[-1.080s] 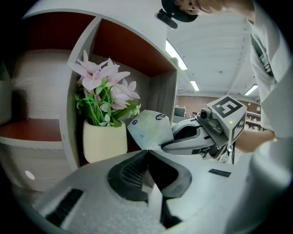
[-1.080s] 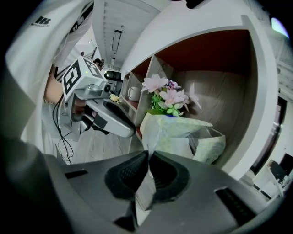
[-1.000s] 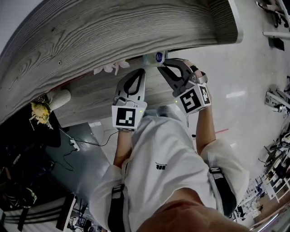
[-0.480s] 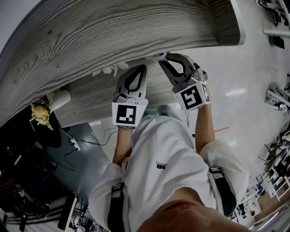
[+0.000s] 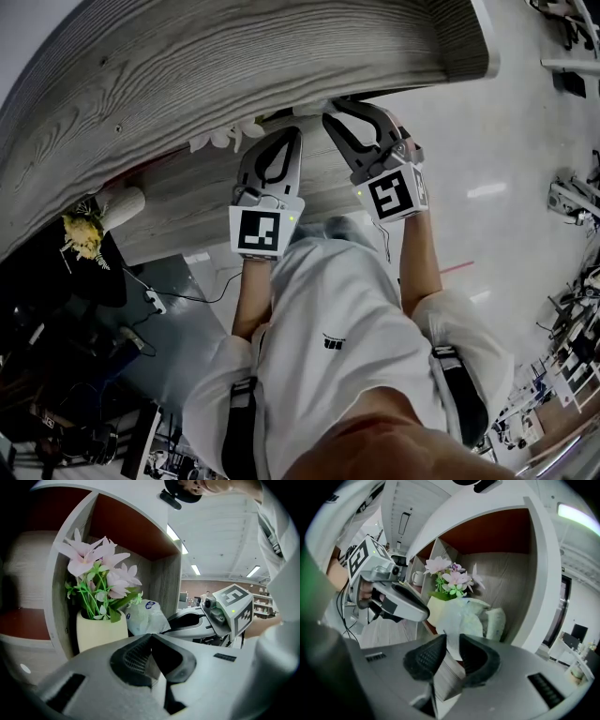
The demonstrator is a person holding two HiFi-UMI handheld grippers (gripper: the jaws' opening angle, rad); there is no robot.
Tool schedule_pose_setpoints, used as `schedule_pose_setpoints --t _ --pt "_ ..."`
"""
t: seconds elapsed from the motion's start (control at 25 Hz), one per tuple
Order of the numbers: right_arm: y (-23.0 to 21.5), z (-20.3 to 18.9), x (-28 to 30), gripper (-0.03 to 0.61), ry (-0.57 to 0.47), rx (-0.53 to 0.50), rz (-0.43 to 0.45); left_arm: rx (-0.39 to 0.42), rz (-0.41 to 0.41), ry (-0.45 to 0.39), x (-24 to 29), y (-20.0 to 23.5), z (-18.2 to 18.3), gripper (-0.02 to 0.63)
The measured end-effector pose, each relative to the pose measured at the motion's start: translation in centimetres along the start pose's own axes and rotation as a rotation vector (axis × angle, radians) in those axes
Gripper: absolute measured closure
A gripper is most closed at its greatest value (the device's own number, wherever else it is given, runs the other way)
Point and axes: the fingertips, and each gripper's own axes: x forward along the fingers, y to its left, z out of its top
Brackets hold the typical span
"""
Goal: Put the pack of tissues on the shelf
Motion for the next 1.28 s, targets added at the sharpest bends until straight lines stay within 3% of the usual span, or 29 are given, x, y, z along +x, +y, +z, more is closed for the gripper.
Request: schedule_pose_setpoints --t 0.68,1.28 --pt "-0.3 1.5 -2.0 0.482 -0.076 0.022 -0.085 0.046 -0.014 -0.020 -1.0 -0.1 0.1 0.588" --pt "0.6 2.0 -3.8 0.494 -0.071 0.009 -0.075 0.067 -0.013 -0.032 -1.5 -0.9 1.1 0.589"
